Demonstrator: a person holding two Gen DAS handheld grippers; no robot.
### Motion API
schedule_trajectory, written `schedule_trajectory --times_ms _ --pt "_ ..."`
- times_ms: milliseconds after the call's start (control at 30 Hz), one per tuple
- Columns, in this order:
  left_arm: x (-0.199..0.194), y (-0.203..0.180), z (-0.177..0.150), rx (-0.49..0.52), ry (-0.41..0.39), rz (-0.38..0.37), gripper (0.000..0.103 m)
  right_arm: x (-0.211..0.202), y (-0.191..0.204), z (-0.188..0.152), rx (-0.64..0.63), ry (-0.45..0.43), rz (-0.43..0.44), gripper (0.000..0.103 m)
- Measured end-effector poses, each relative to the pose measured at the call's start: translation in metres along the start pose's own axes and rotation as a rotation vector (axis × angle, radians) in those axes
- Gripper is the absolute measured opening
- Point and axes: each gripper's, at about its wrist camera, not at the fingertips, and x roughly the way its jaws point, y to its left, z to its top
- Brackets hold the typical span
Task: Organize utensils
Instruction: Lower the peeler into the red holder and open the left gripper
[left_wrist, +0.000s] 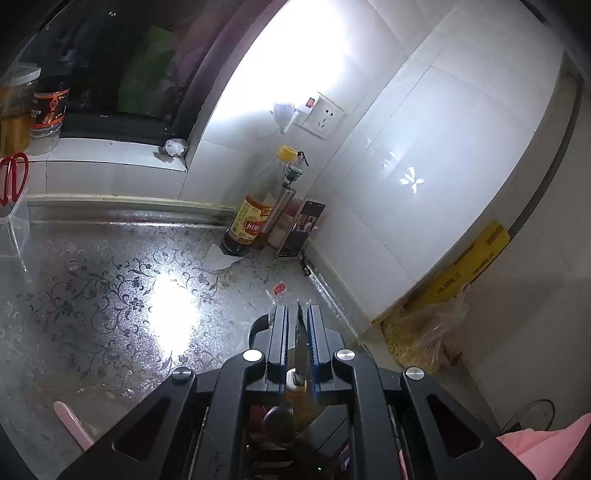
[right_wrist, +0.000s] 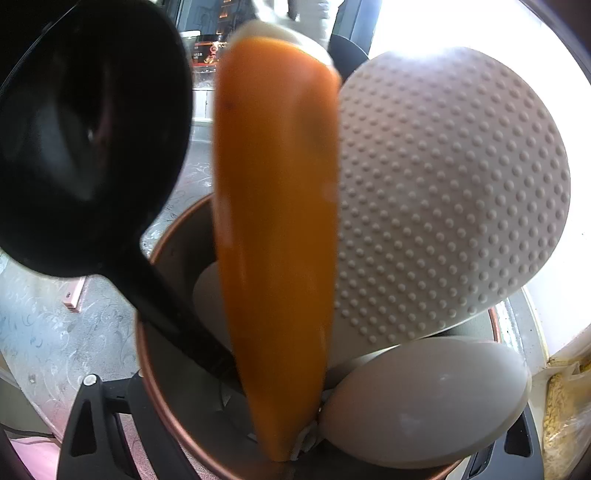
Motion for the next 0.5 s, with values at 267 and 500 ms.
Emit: schedule_trajectory --times_ms 267,500 --pt "-0.003 0.002 -0.003 -0.003 0.009 0.019 0.01 -0.001 0.0 0.0 -0.001 0.0 0.001 0.096" --pt "-0.016 0.009 -0.005 -0.02 -0.005 0.059 0.039 -0.002 -0.001 -0.001 0.003 0.001 0.001 0.096"
